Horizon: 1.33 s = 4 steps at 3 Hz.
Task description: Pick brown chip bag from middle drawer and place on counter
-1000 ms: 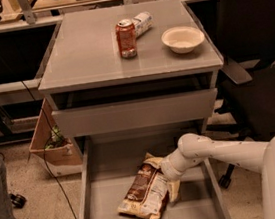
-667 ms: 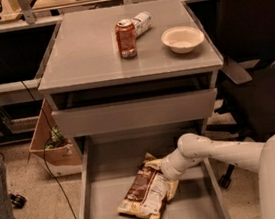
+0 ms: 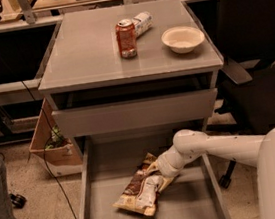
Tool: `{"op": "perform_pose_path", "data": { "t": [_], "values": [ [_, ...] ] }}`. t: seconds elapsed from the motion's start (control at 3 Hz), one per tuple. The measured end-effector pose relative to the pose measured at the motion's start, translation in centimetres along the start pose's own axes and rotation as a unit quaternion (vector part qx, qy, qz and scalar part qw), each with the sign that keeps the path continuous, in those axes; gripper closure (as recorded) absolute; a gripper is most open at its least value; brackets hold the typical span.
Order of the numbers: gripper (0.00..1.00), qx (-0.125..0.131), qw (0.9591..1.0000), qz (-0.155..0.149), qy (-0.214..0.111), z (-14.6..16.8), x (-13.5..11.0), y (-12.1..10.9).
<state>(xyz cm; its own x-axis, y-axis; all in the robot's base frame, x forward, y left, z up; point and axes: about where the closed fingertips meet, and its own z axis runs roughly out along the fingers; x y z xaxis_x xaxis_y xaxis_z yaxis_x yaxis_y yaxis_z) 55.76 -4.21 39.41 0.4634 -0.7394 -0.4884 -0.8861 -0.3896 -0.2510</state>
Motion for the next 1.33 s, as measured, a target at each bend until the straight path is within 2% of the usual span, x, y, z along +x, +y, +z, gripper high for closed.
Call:
{"op": "perform_pose_path", "data": {
  "t": [0.33, 0.67, 1.0, 1.33],
  "values": [
    [0.86, -0.012, 0.9993, 0.036, 0.003, -1.4, -1.3, 0.3],
    [1.00, -0.018, 0.9962, 0.085, -0.007, -4.5, -3.2, 1.1],
    [1.00, -0.012, 0.9927, 0.120, -0.010, -8.9, -5.6, 1.6],
    [1.00, 0.006, 0.9903, 0.138, -0.017, -14.1, -8.3, 1.5]
  ]
}}
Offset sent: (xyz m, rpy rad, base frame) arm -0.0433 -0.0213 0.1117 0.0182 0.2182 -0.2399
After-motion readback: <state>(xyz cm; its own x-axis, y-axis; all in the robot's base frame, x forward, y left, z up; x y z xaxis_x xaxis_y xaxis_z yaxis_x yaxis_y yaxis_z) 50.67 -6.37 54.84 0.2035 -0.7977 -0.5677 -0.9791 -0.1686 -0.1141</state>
